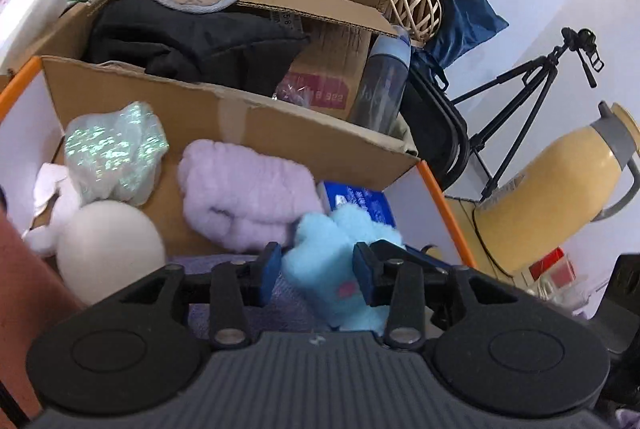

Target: Organize soft objects

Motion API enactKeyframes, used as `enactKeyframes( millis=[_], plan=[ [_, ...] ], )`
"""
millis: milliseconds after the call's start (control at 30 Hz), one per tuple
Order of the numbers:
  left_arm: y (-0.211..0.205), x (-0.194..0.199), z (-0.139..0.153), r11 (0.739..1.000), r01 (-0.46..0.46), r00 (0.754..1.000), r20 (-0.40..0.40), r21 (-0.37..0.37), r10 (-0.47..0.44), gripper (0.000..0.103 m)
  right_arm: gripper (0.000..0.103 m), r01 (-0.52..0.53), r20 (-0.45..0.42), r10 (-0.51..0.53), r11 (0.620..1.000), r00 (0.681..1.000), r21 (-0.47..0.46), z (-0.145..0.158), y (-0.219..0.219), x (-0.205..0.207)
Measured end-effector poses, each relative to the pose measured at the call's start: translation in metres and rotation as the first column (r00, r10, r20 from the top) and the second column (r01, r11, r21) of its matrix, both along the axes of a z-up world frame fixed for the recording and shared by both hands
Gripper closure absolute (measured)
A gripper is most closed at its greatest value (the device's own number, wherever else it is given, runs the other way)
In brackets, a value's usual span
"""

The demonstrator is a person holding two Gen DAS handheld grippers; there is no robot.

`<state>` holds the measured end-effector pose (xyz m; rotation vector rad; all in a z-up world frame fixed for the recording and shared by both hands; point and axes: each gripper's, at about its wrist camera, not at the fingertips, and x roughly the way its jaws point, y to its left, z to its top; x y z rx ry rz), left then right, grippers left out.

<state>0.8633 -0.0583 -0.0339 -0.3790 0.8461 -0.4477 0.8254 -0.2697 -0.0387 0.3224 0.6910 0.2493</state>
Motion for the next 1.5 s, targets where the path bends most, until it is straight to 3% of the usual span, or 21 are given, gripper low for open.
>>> enactKeyframes(
  millis=[67, 167, 300, 400, 500, 567, 667, 767, 933, 1100, 1267, 1333, 1500],
  plan=[
    [0.005, -0.007, 0.007, 1.0, -0.002, 1.0, 0.024, 0.009, 0.002, 0.056, 0.078, -0.003, -0.004, 0.003, 0.998, 1.0, -0.062, 0.0, 0.009, -0.003],
    [0.014, -0.019, 0.025, 0.999, -0.015, 0.998, 0.059, 0.043, 0.012, 0.053, 0.08, -0.053, -0.06, 0.048, 0.995, 0.997, -0.08, -0.005, 0.016, 0.002],
    [0.033, -0.051, 0.061, 0.992, -0.053, 0.99, 0.139, 0.117, 0.036, 0.045, 0.077, -0.016, -0.003, 0.016, 0.995, 1.0, -0.096, 0.018, 0.009, -0.013],
    [0.046, -0.082, 0.085, 0.98, -0.07, 0.982, 0.183, 0.185, 0.036, 0.042, 0.063, -0.012, 0.05, 0.018, 0.995, 0.999, -0.102, 0.05, 0.0, -0.038],
    [0.057, -0.12, 0.108, 0.96, -0.109, 0.971, 0.234, 0.26, 0.047, 0.034, 0.051, -0.004, 0.101, 0.022, 0.985, 0.995, -0.17, 0.086, -0.007, -0.071],
    [0.064, -0.147, 0.122, 0.946, -0.14, 0.96, 0.276, 0.293, 0.056, 0.028, 0.049, 0.002, 0.128, 0.027, 0.975, 0.991, -0.224, 0.107, -0.013, -0.094],
    [0.071, -0.183, 0.139, 0.937, -0.178, 0.945, 0.318, 0.301, 0.077, 0.022, 0.037, 0.004, 0.138, 0.034, 0.964, 0.99, -0.267, 0.132, -0.024, -0.128],
    [0.072, -0.217, 0.149, 0.93, -0.206, 0.934, 0.345, 0.303, 0.095, 0.021, 0.035, 0.007, 0.146, 0.034, 0.962, 0.989, -0.273, 0.144, -0.029, -0.161],
    [0.074, -0.298, 0.155, 0.905, -0.298, 0.879, 0.458, 0.305, 0.134, 0.002, 0.029, -0.001, 0.202, 0.055, 0.967, 0.978, -0.255, 0.152, -0.028, -0.23],
    [0.071, -0.382, 0.149, 0.907, -0.313, 0.849, 0.512, 0.281, 0.135, 0.0, 0.027, 0.027, 0.286, 0.055, 0.961, 0.957, -0.276, 0.151, -0.021, -0.309],
    [0.079, -0.474, 0.143, 0.892, -0.382, 0.796, 0.575, 0.24, 0.187, 0.0, 0.021, 0.062, 0.35, 0.047, 0.954, 0.935, -0.294, 0.141, -0.013, -0.398],
    [0.083, -0.513, 0.142, 0.887, -0.399, 0.787, 0.583, 0.233, 0.201, 0.0, 0.018, 0.067, 0.375, 0.052, 0.952, 0.926, -0.298, 0.136, -0.01, -0.437],
    [0.092, -0.611, 0.134, 0.86, -0.46, 0.709, 0.674, 0.218, 0.208, 0.0, 0.015, 0.075, 0.422, 0.054, 0.956, 0.905, -0.284, 0.127, -0.001, -0.528]
  ],
)
